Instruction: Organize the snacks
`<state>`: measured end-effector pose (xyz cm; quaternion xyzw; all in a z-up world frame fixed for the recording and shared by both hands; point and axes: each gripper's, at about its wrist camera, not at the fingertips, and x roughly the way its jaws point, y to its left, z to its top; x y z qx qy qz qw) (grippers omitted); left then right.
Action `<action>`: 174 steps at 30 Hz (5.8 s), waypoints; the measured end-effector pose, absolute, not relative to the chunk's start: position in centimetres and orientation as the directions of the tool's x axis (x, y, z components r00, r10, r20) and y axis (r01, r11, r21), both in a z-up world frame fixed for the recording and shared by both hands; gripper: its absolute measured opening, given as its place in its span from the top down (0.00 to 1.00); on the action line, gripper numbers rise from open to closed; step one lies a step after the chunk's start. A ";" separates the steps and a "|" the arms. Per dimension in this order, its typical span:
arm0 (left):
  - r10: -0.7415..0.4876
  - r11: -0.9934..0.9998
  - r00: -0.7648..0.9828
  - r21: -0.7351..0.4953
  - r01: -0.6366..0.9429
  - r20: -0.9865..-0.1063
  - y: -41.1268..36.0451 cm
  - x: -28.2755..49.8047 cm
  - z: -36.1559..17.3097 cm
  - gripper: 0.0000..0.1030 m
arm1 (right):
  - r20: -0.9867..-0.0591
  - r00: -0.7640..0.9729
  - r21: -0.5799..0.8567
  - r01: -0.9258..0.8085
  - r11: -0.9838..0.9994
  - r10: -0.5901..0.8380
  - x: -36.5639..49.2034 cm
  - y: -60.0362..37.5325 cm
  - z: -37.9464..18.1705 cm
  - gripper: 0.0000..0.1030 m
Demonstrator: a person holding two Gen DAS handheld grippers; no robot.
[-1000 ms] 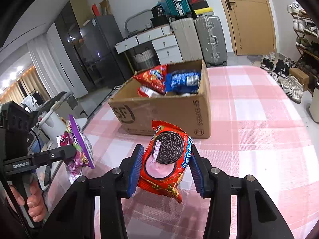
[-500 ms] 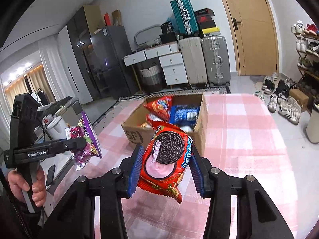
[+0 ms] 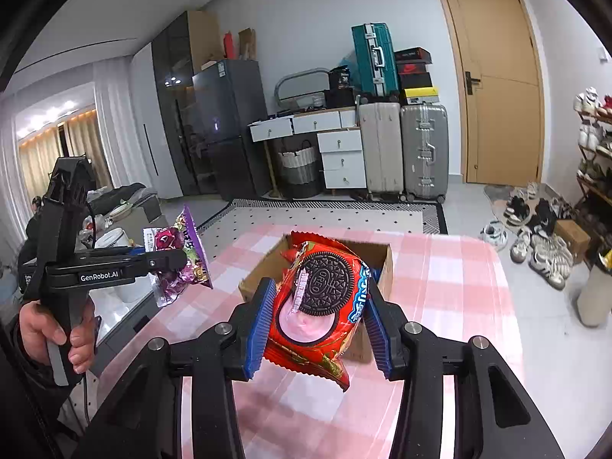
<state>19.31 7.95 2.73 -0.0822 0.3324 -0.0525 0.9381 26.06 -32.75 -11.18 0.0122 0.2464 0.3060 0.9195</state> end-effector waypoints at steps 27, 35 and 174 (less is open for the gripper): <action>-0.259 0.963 0.675 -0.240 0.124 -0.691 5.3 35.2 0.0 0.69 | -0.482 0.616 0.195 -0.618 0.761 0.623 40.5 -24.8 -8.8 0.56; -0.328 0.941 0.631 -0.301 0.154 -0.703 5.7 39.0 -4.0 0.69 | -0.514 0.604 0.217 -0.596 0.773 0.610 44.8 -24.0 -12.0 0.56; 0.118 0.992 0.945 -0.013 -0.128 -0.306 7.8 18.2 -15.4 0.01 | -0.295 0.911 0.039 -0.289 0.957 0.287 21.5 -35.4 -26.0 0.01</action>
